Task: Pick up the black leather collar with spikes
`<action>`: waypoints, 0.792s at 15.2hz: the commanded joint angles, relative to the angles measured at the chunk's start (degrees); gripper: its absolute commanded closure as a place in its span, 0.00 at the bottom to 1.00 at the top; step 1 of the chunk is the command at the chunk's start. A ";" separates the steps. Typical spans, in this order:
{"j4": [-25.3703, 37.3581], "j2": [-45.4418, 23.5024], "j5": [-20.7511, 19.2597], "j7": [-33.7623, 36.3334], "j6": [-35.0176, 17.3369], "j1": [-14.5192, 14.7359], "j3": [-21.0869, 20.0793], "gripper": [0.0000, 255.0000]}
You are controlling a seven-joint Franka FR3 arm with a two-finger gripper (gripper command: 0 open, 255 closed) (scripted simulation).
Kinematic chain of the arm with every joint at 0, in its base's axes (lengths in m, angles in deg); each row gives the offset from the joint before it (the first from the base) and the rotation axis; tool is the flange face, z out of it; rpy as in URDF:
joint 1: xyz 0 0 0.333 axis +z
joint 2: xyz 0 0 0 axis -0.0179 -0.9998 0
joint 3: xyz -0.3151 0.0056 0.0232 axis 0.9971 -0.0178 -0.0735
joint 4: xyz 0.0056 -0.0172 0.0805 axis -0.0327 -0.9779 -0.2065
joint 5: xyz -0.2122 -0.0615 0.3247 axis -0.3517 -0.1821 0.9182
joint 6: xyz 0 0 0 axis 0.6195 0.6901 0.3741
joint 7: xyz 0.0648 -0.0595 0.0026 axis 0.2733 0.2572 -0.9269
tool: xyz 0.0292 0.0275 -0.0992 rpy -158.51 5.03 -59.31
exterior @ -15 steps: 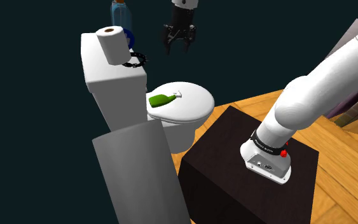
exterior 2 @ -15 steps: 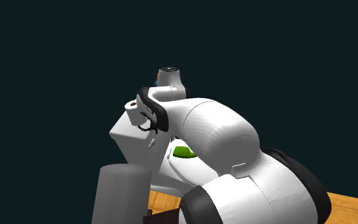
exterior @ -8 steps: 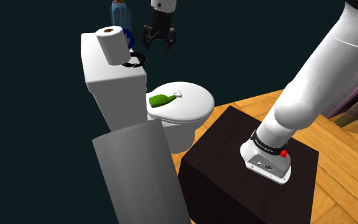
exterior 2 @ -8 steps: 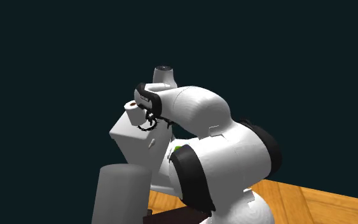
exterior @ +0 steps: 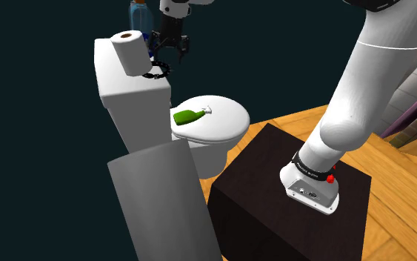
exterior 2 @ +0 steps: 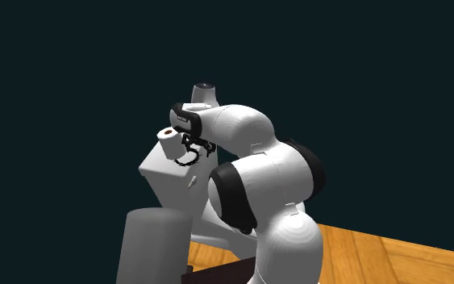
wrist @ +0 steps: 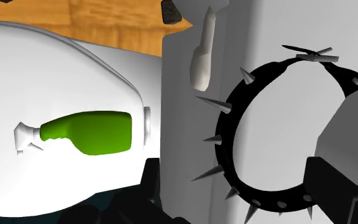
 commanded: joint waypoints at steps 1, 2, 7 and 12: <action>-1.10 -0.36 0.07 -0.13 -1.48 0.00 0.01 0.00; -1.61 -0.56 0.08 -0.21 -2.19 0.01 0.01 0.00; -2.91 -1.19 0.10 -0.39 -4.11 0.06 0.00 1.00; -2.62 -1.71 0.05 -0.49 -4.31 0.01 0.05 1.00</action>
